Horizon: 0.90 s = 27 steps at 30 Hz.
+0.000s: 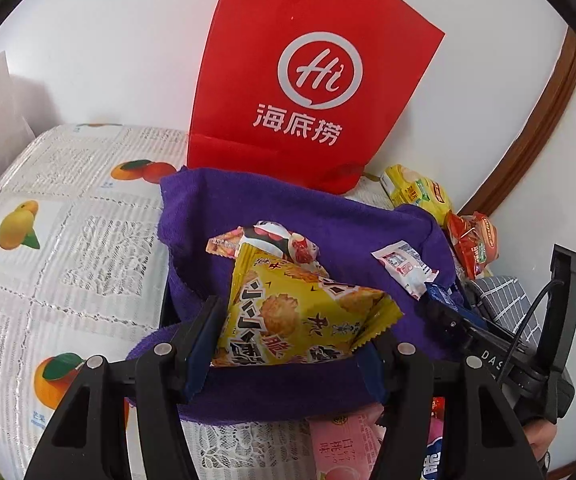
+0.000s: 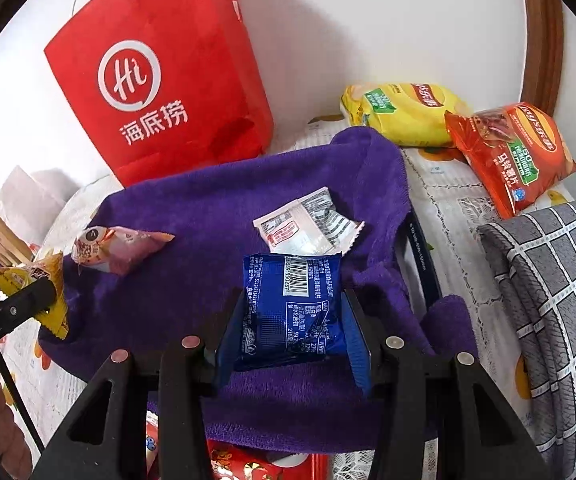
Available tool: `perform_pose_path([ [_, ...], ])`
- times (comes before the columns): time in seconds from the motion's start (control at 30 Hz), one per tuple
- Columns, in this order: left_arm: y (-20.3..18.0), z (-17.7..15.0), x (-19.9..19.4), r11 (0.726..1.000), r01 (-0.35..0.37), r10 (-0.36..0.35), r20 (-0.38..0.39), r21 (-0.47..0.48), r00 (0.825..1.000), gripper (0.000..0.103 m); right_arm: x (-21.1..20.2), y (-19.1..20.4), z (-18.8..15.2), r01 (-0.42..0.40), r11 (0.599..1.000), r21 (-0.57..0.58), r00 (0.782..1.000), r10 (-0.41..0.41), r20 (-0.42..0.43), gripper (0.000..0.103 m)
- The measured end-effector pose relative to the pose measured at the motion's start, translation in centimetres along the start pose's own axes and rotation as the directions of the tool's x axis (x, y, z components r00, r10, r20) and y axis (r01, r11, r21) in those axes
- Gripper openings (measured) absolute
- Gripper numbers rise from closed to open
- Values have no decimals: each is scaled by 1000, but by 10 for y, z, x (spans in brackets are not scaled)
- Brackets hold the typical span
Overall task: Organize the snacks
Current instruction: 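Lower the blue packet and yellow bag onto the purple towel and open both tools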
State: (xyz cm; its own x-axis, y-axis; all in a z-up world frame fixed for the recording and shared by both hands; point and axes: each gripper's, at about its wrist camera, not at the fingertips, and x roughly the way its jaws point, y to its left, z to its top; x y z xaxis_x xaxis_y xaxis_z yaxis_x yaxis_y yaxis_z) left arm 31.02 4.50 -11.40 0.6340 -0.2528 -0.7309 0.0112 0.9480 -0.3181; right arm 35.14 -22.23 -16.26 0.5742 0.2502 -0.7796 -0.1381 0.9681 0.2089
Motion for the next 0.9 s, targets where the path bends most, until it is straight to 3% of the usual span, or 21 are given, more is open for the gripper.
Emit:
perform_pose_path([
  [0.27,6,-4,14,999,34,-35,-64,-29,997,60,-3,5,-1,7,1000,-18,1000,-7,1,48],
  [0.57,3,-7,21,1000,3,-4,-88,-7,996,61,0,3,0,15,1000,-6,1000,-16,-14,49],
  [0.8,3,-8,23,1000,9,-10,-104,-7,994,61,-2,5,0,1,1000,-15,1000,-1,-8,62],
  [0.9,3,-7,23,1000,25,-26,-110,-10,994,62,-6,7,0,-4,1000,-22,1000,5,7,63],
])
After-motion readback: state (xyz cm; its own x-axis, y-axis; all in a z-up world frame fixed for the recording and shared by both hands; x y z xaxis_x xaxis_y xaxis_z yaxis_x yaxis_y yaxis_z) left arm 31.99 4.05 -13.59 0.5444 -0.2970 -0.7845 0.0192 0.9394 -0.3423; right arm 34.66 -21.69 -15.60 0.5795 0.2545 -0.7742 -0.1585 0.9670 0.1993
